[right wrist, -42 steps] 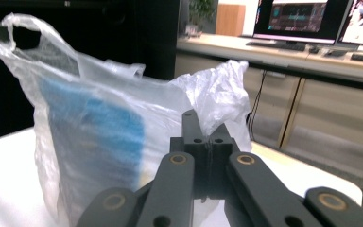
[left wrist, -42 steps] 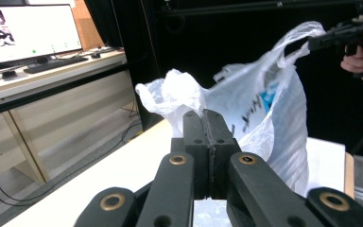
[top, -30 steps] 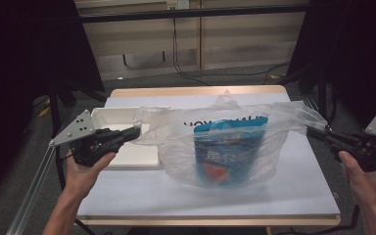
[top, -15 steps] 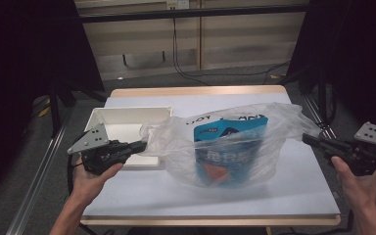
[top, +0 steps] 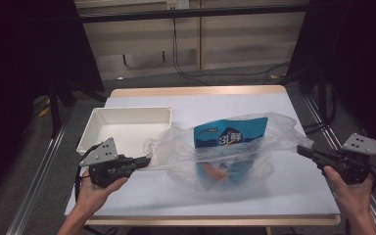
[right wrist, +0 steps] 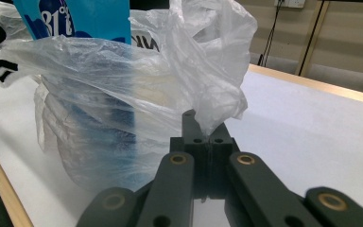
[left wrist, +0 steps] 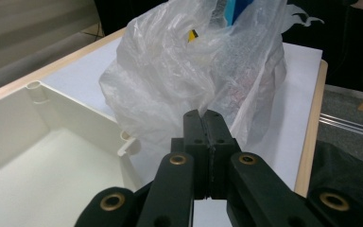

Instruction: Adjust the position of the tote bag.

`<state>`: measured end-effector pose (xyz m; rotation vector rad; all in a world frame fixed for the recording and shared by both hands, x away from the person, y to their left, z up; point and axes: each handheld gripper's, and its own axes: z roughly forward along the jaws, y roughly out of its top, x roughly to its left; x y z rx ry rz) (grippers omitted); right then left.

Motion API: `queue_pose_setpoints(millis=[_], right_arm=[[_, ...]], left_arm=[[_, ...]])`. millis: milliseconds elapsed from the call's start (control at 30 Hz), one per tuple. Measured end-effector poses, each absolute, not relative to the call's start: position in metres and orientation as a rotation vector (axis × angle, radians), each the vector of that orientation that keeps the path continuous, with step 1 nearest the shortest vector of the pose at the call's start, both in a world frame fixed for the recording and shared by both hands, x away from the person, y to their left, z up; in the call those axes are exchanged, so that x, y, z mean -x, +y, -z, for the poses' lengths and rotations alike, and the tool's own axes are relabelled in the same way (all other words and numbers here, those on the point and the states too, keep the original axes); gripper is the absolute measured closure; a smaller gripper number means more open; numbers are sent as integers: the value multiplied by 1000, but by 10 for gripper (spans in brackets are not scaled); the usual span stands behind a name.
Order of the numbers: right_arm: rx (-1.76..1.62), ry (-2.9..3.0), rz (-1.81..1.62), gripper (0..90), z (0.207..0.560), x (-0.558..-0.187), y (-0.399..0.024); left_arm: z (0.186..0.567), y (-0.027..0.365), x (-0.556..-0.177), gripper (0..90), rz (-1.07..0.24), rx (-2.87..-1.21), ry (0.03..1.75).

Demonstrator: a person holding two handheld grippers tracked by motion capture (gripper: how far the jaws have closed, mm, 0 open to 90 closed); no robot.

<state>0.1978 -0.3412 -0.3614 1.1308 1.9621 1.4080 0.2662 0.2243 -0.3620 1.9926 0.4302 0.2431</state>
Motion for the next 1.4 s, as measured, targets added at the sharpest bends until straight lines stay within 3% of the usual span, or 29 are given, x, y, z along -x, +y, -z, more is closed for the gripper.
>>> queue_pose_setpoints(millis=[1400], right_arm=[[-1231,2135,-1310,900,425,-192,-333]], left_arm=[[439,216,-231,900,-58,-2159,455]])
